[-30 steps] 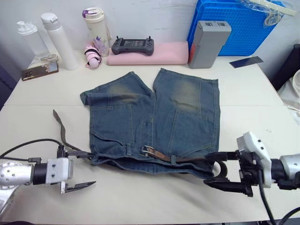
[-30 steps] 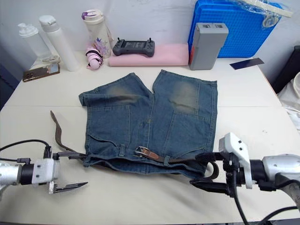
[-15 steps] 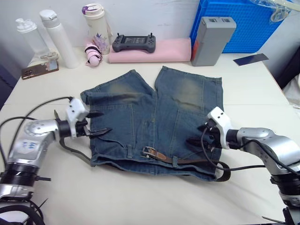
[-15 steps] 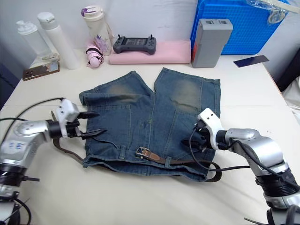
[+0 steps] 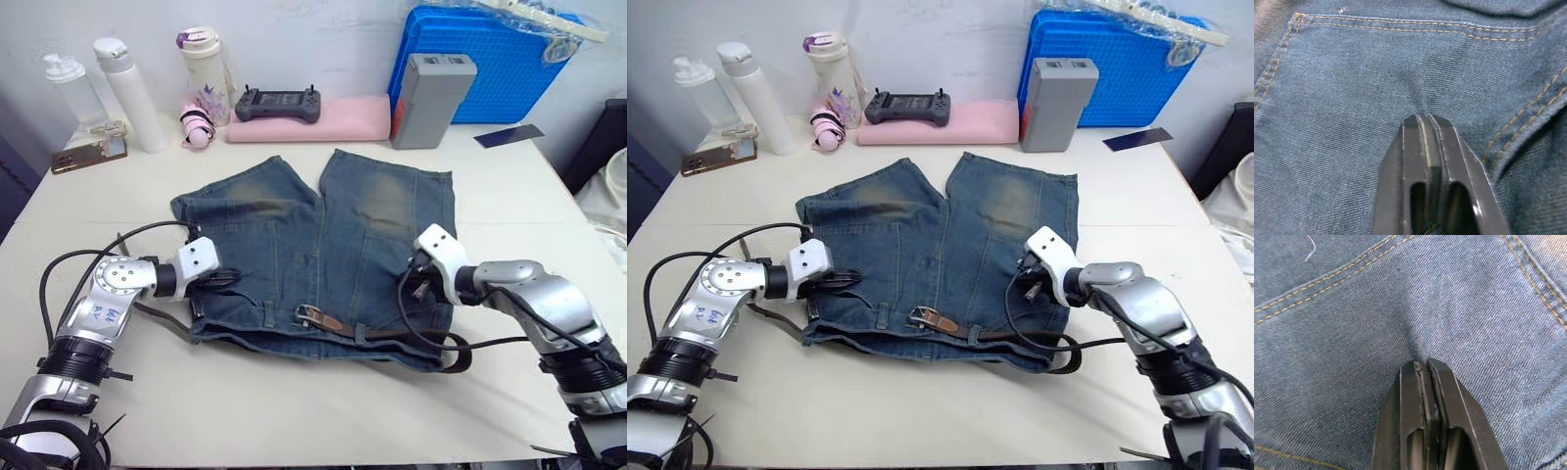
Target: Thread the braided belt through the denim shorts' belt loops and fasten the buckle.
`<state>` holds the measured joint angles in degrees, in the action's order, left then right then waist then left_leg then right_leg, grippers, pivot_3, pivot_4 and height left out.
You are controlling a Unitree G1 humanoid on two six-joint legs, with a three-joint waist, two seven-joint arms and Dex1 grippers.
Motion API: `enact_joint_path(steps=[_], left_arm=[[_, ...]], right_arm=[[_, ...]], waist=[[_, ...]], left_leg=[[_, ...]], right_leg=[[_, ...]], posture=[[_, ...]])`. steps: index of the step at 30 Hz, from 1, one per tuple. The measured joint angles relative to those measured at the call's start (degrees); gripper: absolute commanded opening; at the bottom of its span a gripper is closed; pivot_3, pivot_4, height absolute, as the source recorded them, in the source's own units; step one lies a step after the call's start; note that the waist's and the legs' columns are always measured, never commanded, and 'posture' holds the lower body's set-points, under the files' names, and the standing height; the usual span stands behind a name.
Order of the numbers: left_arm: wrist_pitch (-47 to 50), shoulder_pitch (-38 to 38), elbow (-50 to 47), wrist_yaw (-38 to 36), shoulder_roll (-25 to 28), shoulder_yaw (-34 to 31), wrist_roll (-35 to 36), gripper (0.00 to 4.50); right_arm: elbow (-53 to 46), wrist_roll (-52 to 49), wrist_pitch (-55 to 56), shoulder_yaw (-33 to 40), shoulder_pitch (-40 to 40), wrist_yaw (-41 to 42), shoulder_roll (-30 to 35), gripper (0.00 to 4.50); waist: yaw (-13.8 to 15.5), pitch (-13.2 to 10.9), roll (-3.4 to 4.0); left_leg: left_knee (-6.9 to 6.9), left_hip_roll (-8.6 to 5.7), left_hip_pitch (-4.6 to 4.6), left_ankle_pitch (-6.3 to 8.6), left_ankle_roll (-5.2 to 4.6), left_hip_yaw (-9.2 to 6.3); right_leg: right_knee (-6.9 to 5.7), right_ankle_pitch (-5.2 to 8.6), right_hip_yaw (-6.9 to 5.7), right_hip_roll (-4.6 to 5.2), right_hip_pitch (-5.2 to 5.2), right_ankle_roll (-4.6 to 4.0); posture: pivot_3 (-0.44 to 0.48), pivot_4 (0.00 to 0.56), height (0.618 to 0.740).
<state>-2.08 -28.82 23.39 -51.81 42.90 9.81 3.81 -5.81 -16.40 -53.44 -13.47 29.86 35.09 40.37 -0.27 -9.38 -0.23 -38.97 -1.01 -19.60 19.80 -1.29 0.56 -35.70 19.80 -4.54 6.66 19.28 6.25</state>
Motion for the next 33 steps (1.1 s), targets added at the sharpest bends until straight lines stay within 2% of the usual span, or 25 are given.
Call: enact_joint_path(steps=[9,12,17,20,21,24,26,27,28,33], left_arm=[[-9.21,-8.76,13.37,18.20,-5.98,2.63,-13.31,0.06],[-9.80,-9.65,14.46,19.82,-6.78,2.44,-14.01,0.06],[-9.82,-8.93,13.30,20.46,-7.07,1.73,-14.04,0.06],[-8.00,-7.38,10.56,21.58,-7.26,-0.02,-13.24,1.17],[-7.74,-7.09,10.13,21.79,-7.25,-0.62,-12.97,1.42],[-3.68,-5.06,5.26,22.10,-6.73,-3.96,-11.15,2.73],[-0.12,-3.09,0.81,22.27,-6.10,-6.06,-10.28,3.59],[1.64,-2.02,-1.78,22.49,-5.90,-7.49,-9.66,3.86],[4.66,-0.67,-5.44,23.02,-5.71,-9.59,-8.72,4.37],[20.92,4.72,-20.66,27.62,-4.12,-21.70,-5.30,4.45]], right_arm=[[9.91,9.63,8.98,-1.52,4.88,-8.95,-7.54,0.00],[11.72,10.94,10.56,-1.37,5.98,-10.35,-8.42,0.00],[12.63,11.98,11.08,-0.78,6.67,-10.42,-9.02,0.00],[11.08,11.79,10.47,1.64,5.68,-10.68,-9.35,1.12],[10.46,11.71,10.05,2.42,5.42,-10.69,-9.35,1.37],[5.63,9.05,6.39,6.79,3.90,-10.13,-9.63,2.81],[1.52,6.36,3.75,9.72,3.41,-9.41,-10.14,3.75],[-0.81,4.93,2.46,11.25,3.30,-9.06,-10.41,4.13],[-3.95,2.83,1.04,13.00,3.20,-8.29,-10.59,4.49],[-21.03,-11.50,-0.77,18.59,-0.78,-1.27,-13.20,4.50]], waist=[[0.04,0.19,0.15],[0.01,0.35,0.42],[0.02,0.40,0.52],[0.02,0.35,0.54],[0.03,0.35,0.54],[-0.06,0.31,0.57],[-0.47,0.11,0.63],[-0.70,0.00,0.62],[-0.85,-0.08,0.59],[-1.34,-0.20,0.49]], left_leg=[[0.03,0.00,-0.18,-0.02,0.10,0.05],[0.00,-0.02,-0.70,-0.12,0.03,0.04],[0.01,-0.04,-0.85,-0.14,-0.01,0.05],[0.01,-0.03,-1.09,-0.14,-0.01,0.03],[0.00,-0.01,-1.24,-0.14,-0.01,0.02],[-0.07,-0.06,-1.94,-0.16,-0.02,0.01],[-0.05,-0.08,-2.00,-0.17,-0.03,0.02],[-0.01,-0.07,-2.00,-0.16,-0.03,0.00],[0.03,-0.07,-2.01,-0.16,-0.03,-0.07],[0.22,-0.07,-1.98,-0.16,-0.03,-0.20]], right_leg=[[-0.20,-0.12,0.13,0.00,0.39,-0.12],[-0.35,-0.12,0.11,-0.03,0.90,-0.12],[-0.31,-0.12,0.08,-0.07,0.99,-0.12],[-0.31,-0.12,0.09,-0.08,1.24,-0.12],[-0.31,-0.12,0.07,-0.09,1.36,-0.12],[-0.56,-0.13,0.10,-0.10,2.15,-0.11],[-0.73,-0.12,0.06,-0.14,2.32,-0.11],[-0.76,-0.12,0.04,-0.15,2.35,-0.12],[-0.76,-0.12,0.01,-0.15,2.36,-0.12],[-0.70,-0.12,0.04,-0.15,2.32,-0.11]], posture=[[0.000,0.150,0.739],[0.000,0.150,0.739],[0.000,0.150,0.739],[0.000,0.150,0.739],[0.000,0.150,0.739],[0.000,0.150,0.739],[0.000,0.150,0.739],[0.000,0.150,0.739],[0.000,0.150,0.739],[0.000,0.150,0.739]])
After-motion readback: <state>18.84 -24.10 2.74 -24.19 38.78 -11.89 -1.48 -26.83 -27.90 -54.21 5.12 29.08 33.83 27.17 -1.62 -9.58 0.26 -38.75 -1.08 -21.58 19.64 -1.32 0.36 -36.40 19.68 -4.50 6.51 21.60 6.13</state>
